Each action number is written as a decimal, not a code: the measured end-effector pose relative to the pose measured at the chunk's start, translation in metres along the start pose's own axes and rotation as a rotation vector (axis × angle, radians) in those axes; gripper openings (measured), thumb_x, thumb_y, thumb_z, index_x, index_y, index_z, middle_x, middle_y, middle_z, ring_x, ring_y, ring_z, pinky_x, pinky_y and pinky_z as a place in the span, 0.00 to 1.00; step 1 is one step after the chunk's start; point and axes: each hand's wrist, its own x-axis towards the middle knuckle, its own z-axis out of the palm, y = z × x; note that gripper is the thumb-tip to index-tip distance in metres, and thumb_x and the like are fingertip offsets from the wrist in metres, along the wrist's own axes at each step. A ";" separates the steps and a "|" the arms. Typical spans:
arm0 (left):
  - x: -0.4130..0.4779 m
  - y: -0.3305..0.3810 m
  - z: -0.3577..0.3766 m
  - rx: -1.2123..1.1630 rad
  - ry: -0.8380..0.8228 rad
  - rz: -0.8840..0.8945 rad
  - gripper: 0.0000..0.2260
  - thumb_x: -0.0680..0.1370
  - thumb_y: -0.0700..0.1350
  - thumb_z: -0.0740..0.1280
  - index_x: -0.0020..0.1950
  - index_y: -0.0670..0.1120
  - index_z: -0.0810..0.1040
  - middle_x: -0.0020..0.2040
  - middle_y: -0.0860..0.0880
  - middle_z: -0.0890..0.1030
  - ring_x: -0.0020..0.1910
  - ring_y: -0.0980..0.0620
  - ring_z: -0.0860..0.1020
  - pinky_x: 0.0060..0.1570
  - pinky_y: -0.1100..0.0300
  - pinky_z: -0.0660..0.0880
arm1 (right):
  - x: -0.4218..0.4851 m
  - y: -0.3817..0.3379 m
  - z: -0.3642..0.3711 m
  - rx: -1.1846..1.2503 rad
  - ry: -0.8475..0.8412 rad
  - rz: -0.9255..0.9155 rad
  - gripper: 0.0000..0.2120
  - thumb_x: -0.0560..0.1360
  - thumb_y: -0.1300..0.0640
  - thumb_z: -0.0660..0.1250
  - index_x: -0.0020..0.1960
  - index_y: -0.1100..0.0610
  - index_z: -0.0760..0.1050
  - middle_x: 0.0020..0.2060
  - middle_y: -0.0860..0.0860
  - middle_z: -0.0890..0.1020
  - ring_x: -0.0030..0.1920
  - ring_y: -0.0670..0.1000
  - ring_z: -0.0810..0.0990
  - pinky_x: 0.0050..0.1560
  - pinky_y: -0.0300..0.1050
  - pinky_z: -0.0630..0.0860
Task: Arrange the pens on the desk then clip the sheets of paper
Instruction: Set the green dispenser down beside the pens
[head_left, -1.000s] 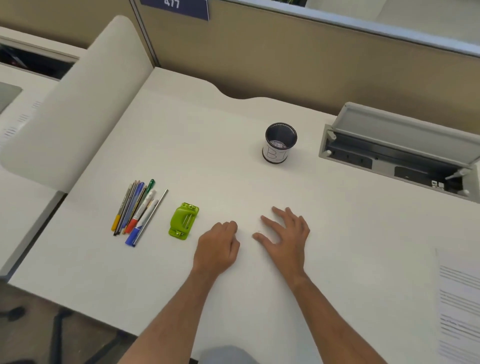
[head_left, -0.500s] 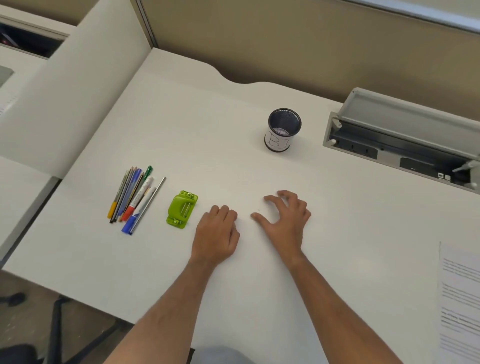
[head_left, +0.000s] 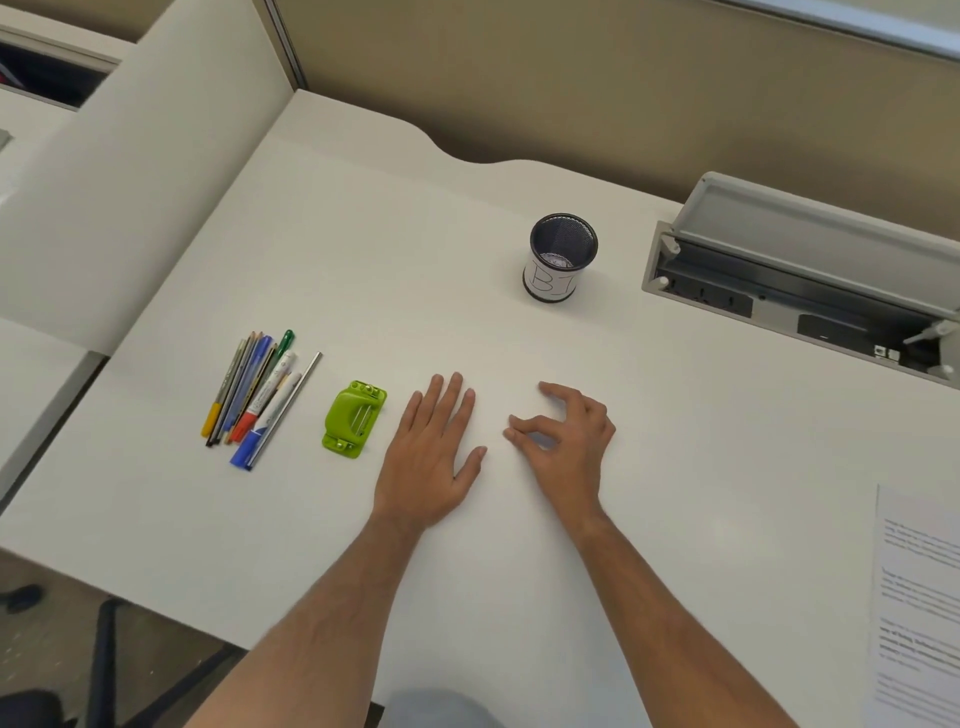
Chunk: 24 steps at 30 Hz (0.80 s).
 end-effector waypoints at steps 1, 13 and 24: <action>0.000 0.000 0.000 -0.002 0.001 -0.001 0.33 0.87 0.59 0.57 0.89 0.47 0.56 0.90 0.47 0.52 0.90 0.45 0.48 0.86 0.42 0.57 | 0.000 0.000 0.000 -0.004 0.003 0.000 0.05 0.73 0.41 0.80 0.45 0.41 0.89 0.68 0.37 0.79 0.69 0.50 0.71 0.71 0.37 0.55; 0.001 -0.002 0.004 -0.009 0.033 -0.011 0.31 0.87 0.57 0.57 0.88 0.48 0.58 0.90 0.48 0.53 0.90 0.46 0.49 0.87 0.43 0.56 | -0.005 -0.003 0.010 -0.190 0.085 -0.198 0.04 0.81 0.51 0.75 0.47 0.46 0.85 0.53 0.44 0.81 0.55 0.52 0.76 0.62 0.50 0.65; 0.001 -0.002 0.004 -0.032 0.046 -0.012 0.31 0.87 0.56 0.58 0.88 0.48 0.58 0.90 0.48 0.53 0.90 0.46 0.50 0.87 0.43 0.56 | -0.002 -0.007 0.010 -0.179 -0.001 -0.103 0.08 0.85 0.60 0.65 0.51 0.48 0.75 0.48 0.44 0.76 0.48 0.51 0.74 0.61 0.48 0.65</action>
